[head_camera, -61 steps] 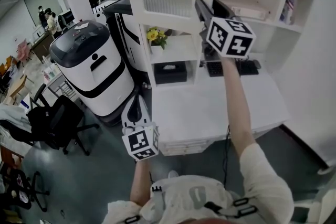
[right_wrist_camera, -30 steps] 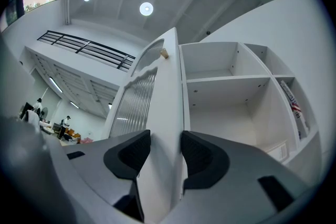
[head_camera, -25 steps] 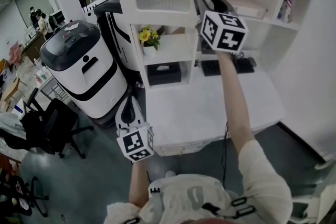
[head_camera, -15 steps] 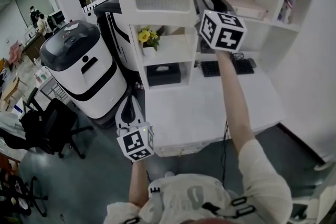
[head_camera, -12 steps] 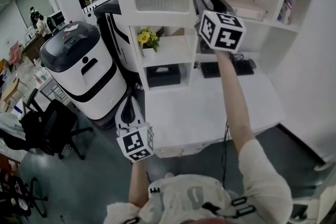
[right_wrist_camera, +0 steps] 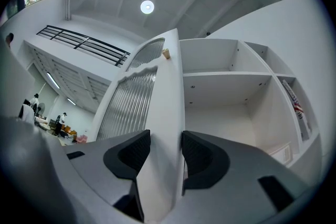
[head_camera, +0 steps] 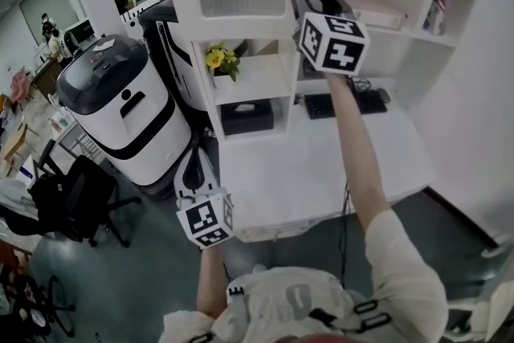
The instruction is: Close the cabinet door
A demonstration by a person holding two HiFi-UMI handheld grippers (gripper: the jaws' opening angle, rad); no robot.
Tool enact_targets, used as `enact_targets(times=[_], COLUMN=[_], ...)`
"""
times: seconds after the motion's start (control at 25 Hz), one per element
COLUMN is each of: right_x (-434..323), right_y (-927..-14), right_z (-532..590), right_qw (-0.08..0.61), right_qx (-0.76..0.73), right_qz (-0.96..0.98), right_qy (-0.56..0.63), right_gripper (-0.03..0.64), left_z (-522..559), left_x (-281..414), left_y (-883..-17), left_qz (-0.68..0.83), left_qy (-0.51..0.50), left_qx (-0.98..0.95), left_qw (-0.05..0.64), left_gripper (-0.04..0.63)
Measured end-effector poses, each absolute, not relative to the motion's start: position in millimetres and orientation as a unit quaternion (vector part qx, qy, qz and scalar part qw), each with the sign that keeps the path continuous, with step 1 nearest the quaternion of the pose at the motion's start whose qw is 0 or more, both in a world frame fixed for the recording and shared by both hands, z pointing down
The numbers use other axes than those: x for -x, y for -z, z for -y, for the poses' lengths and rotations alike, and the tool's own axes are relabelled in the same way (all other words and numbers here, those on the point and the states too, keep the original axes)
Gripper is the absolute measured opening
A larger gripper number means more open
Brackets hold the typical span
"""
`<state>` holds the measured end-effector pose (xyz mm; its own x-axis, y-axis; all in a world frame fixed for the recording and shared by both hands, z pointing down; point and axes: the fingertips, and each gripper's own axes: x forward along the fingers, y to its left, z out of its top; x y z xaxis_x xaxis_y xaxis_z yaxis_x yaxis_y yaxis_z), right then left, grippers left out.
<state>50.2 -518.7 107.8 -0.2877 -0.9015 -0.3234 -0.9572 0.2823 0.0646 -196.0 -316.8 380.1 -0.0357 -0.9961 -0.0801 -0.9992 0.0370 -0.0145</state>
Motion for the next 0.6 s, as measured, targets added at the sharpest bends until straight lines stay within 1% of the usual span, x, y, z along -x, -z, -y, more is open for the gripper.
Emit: enact_targets(times=[0.6], right_x=[-52.2], right_y=[-105.6], right_z=[544.1], right_qw=[0.101], right_qx=[0.587], right_qz=[-0.795], right_qy=[-0.116], right_gripper=[0.175], left_z=[329.9], left_x=[195.6], left_y=[-383.3], left_qz=[-0.719], left_qy=[-0.019], left_qx=[0.694], left_qw=[0.033], left_gripper=[0.006])
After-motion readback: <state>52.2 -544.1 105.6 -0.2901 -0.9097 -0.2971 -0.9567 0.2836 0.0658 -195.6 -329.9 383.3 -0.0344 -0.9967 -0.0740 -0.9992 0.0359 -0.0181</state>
